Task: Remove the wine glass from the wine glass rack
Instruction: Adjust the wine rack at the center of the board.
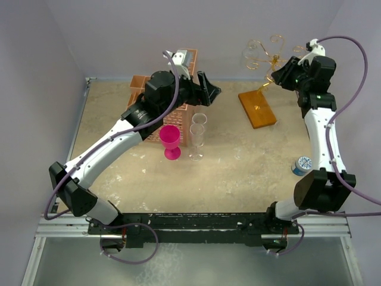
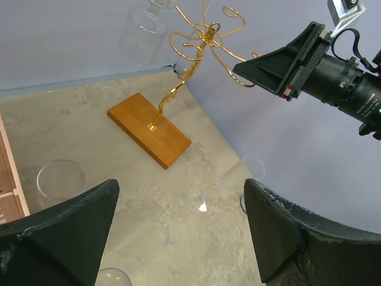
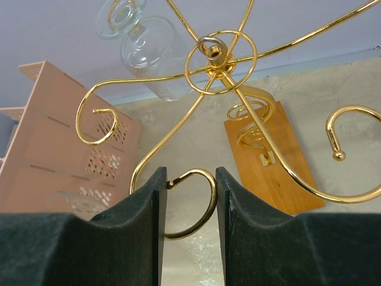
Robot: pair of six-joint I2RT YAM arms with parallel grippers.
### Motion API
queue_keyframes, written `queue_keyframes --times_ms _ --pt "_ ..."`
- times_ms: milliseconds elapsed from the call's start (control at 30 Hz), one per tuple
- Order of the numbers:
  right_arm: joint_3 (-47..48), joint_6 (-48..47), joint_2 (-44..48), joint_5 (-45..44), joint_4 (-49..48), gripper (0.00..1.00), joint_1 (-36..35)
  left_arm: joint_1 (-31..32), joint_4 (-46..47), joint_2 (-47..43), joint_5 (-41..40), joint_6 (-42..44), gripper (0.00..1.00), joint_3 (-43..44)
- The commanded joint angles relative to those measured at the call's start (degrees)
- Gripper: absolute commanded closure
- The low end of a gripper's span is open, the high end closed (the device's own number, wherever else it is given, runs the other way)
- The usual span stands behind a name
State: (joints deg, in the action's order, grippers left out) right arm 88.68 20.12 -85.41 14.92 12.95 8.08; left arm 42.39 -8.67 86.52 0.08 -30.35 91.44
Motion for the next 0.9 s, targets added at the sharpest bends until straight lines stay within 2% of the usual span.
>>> queue_keyframes --times_ms 0,300,600,867 --pt "-0.2 -5.1 2.2 4.9 1.8 1.0 3.6 -0.3 2.2 0.8 0.7 0.6 0.18 3.7" --pt "-2.4 -8.3 4.5 13.1 2.9 1.0 4.9 -0.3 3.4 5.0 0.6 -2.5 0.22 8.0" --pt "-5.8 -8.3 7.8 20.1 2.7 1.0 5.0 -0.3 6.9 13.3 -1.2 -13.3 0.27 15.5" --pt "-3.8 -5.8 6.2 21.6 2.8 1.0 6.9 -0.4 7.0 20.3 -8.0 -20.0 0.29 22.0"
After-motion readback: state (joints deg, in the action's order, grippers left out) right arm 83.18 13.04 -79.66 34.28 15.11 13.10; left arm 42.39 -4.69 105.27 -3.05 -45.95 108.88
